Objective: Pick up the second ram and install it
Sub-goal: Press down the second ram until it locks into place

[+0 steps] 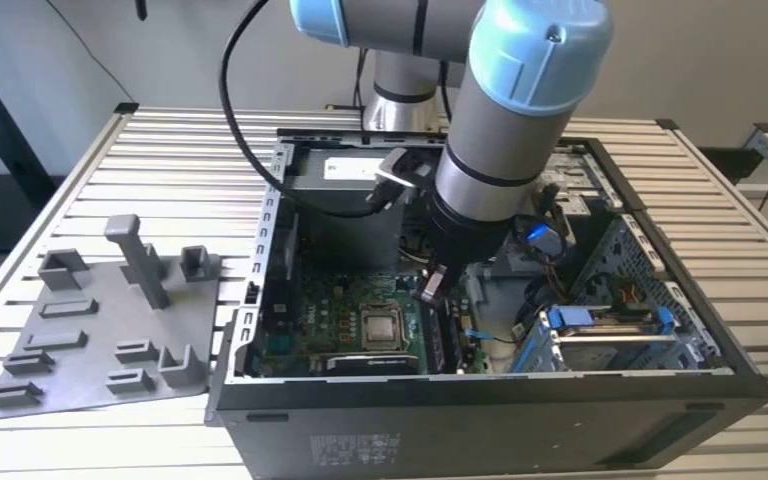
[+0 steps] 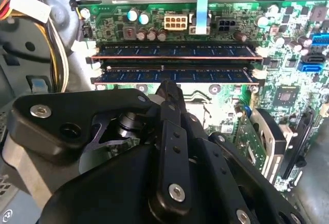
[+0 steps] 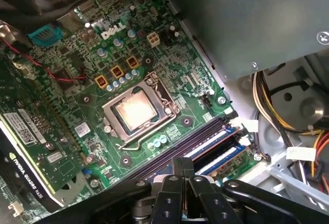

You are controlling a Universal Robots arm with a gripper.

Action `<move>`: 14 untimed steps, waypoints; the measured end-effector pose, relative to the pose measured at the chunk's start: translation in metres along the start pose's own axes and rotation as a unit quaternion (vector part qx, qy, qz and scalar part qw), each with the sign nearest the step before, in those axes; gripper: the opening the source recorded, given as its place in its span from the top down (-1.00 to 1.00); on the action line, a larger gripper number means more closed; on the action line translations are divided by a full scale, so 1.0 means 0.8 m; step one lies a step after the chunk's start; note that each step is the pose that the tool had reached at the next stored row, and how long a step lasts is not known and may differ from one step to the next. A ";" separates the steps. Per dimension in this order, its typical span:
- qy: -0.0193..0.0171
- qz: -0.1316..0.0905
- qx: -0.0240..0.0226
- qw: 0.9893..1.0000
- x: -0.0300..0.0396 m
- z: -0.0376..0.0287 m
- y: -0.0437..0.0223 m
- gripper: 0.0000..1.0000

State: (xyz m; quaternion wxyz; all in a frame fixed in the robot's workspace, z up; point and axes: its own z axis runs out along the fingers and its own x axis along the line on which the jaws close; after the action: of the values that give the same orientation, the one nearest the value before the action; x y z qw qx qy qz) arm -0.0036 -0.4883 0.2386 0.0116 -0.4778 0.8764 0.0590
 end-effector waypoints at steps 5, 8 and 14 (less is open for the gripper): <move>0.001 -0.036 -0.001 0.999 0.0002 0.0003 0.0003 0.79; 0.002 -0.063 -0.002 0.998 0.0002 0.0004 0.0002 0.79; 0.002 -0.116 0.003 0.993 0.0003 0.0012 0.0001 0.79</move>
State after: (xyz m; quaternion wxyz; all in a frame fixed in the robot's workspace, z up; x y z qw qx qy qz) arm -0.0038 -0.4883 0.2376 0.0181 -0.5764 0.8152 0.0538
